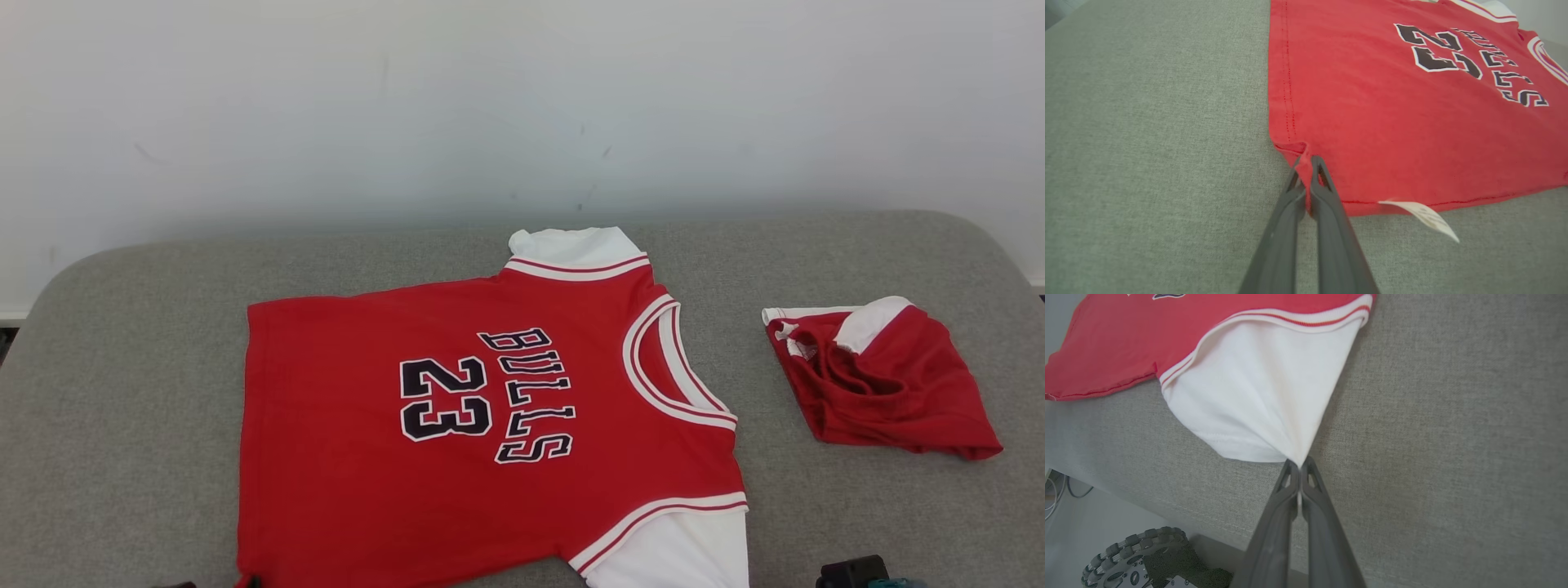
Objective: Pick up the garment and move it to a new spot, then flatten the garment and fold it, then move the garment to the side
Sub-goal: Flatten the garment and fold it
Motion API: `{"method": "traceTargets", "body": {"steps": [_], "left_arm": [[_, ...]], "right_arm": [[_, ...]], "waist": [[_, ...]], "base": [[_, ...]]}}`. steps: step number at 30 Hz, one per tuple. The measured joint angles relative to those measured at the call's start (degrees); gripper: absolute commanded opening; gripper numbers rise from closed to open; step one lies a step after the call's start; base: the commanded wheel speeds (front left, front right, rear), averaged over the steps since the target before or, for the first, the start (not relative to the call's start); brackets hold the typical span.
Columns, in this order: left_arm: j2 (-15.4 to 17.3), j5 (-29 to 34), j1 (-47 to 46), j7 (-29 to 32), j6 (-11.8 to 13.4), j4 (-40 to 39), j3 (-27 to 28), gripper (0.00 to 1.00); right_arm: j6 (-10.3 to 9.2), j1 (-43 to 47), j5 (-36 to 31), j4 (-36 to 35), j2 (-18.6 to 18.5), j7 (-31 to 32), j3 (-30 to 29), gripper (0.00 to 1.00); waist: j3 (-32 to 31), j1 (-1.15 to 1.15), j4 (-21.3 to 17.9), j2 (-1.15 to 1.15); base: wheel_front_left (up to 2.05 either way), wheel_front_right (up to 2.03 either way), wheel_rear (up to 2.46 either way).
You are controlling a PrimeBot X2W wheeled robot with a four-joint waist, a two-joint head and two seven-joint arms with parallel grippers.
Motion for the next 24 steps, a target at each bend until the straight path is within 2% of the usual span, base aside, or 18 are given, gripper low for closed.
{"method": "traceTargets", "body": {"steps": [6, 7, 8, 9, 10, 14, 20, 24], "left_arm": [[-1.2, -1.7, -1.2, 0.6, 0.0, 3.3, 0.1, 0.00], [-1.4, -1.7, -1.2, 0.6, 0.0, 3.5, 0.1, 0.03], [-1.6, -1.7, -1.2, 0.6, 0.0, 3.7, 0.1, 0.15], [-1.7, -1.7, -1.3, 0.6, -0.1, 4.1, 0.1, 0.69], [-1.7, -1.7, -1.3, 0.6, -0.1, 4.5, 0.1, 1.00], [-1.2, -1.8, -1.2, -0.7, 0.0, 4.0, 1.5, 1.00], [-0.5, -1.5, -0.7, -4.1, 0.5, -0.7, 3.5, 1.00], [-0.2, -0.9, 0.5, -6.3, 0.6, -4.7, 4.7, 1.00]], "right_arm": [[0.00, -1.1, -1.4, 2.6, 2.1, 0.4, -0.5, 0.00], [0.00, -1.1, -1.4, 2.9, 2.3, 0.5, -0.5, 0.33], [0.00, -1.1, -1.5, 3.1, 2.5, 0.5, -0.6, 0.84], [0.00, -1.0, -1.5, 3.3, 2.7, 0.5, -0.9, 1.00], [0.00, -1.0, -1.5, 3.4, 2.8, 0.4, -1.2, 1.00], [0.00, -0.9, -1.2, 2.9, 1.9, -0.7, -3.7, 1.00], [0.00, 0.2, 0.3, -0.9, -2.0, -3.4, -8.1, 1.00], [0.00, 0.0, -0.7, -3.4, -2.7, -6.5, -10.9, 1.00]], "waist": [[0.3, 0.00, 0.0, 0.00], [0.4, 0.00, 0.0, 0.00], [0.4, 0.00, 0.0, 0.00], [0.4, 0.00, 0.0, 0.00], [0.4, 0.00, 0.0, 0.00], [0.2, 0.00, -0.1, 0.00], [-0.3, 0.00, -0.2, 0.00], [-0.7, 0.00, -0.7, 0.00]], "base": [[0.00, 0.00, 0.00], [0.00, 0.00, 0.00], [0.00, 0.00, 0.00], [0.00, 0.00, 0.00], [0.00, 0.00, 0.00], [0.00, 0.00, 0.00], [0.00, 0.00, 0.00], [0.00, 0.00, 0.00]]}}
